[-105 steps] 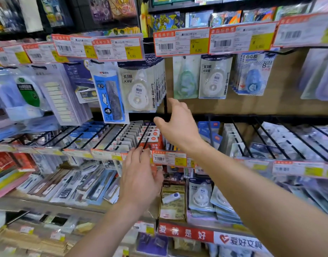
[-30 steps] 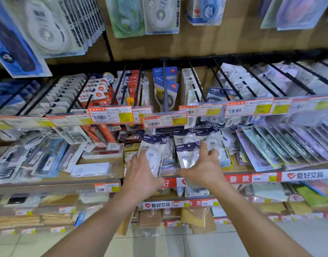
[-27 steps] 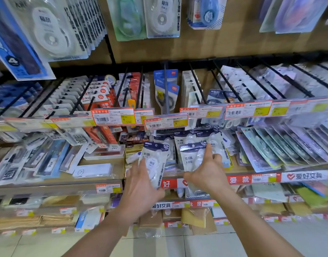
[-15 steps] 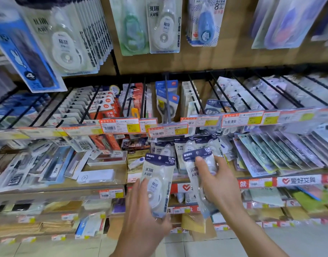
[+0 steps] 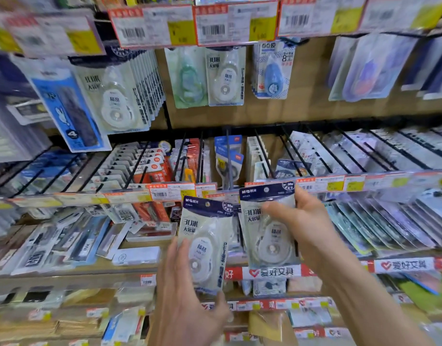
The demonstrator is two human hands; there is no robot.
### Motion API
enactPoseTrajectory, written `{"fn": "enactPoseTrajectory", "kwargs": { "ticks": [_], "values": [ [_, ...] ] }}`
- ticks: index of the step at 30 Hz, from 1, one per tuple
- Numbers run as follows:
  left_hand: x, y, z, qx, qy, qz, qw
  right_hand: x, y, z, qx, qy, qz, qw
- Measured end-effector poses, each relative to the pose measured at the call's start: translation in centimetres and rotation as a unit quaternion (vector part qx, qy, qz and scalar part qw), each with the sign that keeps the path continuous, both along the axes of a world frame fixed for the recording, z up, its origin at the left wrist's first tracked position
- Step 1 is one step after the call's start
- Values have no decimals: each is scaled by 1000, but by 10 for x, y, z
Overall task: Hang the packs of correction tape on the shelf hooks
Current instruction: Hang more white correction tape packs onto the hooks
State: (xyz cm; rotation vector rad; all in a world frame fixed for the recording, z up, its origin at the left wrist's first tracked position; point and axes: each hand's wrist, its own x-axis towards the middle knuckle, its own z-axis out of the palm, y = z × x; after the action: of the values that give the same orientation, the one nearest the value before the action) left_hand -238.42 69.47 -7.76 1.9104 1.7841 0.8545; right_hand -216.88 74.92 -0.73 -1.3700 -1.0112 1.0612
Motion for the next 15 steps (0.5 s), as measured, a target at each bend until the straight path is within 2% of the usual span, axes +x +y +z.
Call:
{"fn": "enactPoseTrajectory", "kwargs": {
  "ticks": [5,10,15],
  "values": [
    [9,16,24,46,3,11,999,0,23,32,49,50,-17,997],
    [15,34,43,76,-22,15,997,-8,54,52,80,41,-9,996],
    [13,50,50,103,-33,19,994,-11,91,81,149,75,9,986]
  ]
}}
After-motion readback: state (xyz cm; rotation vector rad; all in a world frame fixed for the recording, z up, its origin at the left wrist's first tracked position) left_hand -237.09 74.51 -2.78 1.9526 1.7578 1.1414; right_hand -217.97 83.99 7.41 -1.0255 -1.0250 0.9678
